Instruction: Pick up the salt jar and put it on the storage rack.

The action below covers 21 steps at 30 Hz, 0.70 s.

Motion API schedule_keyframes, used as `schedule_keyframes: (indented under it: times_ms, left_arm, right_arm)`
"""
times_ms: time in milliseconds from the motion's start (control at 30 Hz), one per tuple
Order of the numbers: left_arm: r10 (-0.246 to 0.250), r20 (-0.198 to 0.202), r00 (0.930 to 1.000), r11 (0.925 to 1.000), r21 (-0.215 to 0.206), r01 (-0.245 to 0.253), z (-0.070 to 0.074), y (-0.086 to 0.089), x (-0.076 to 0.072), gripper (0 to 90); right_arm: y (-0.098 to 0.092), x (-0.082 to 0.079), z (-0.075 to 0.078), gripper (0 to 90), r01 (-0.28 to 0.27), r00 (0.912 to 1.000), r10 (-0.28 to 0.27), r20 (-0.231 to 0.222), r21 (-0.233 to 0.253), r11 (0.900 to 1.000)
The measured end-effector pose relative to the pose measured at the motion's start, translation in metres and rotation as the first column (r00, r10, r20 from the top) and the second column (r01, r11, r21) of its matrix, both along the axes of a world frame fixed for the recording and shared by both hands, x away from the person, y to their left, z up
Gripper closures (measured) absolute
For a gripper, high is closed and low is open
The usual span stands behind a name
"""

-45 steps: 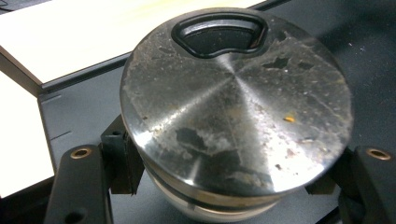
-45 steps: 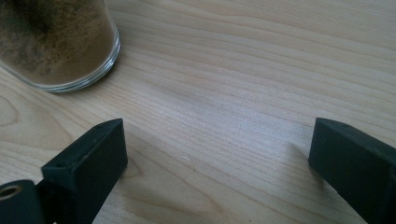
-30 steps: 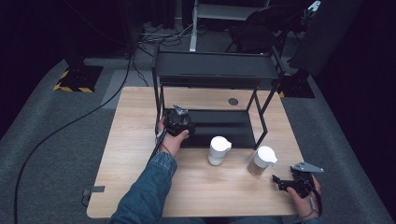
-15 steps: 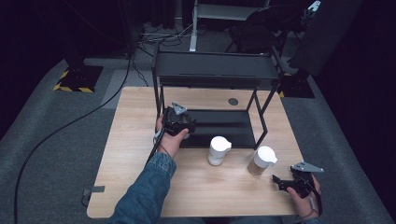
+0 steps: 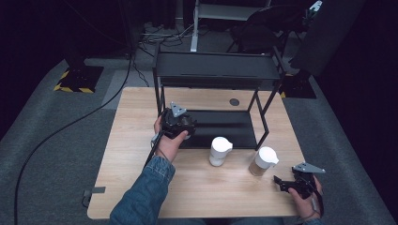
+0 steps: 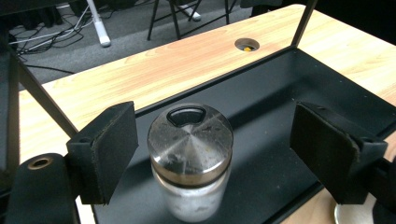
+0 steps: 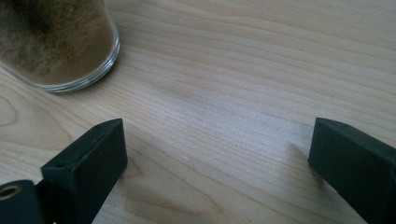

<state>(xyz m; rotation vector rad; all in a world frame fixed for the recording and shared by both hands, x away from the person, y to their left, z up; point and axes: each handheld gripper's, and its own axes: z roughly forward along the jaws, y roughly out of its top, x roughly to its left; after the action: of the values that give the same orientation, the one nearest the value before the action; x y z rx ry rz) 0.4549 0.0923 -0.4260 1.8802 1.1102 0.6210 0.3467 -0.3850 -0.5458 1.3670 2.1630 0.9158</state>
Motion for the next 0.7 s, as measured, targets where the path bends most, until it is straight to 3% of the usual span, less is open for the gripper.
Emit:
schedule_keyframes:
  times_ms: [700]
  left_arm:
    - [0.01, 0.029, 0.9995, 0.9999, -0.009, -0.009, 0.014, 0.029, -0.034, 15.2]
  right_arm:
    - [0.0, 0.0, 0.0, 4.2, 0.001, 1.0, -0.001, 0.0, 0.0, 1.0]
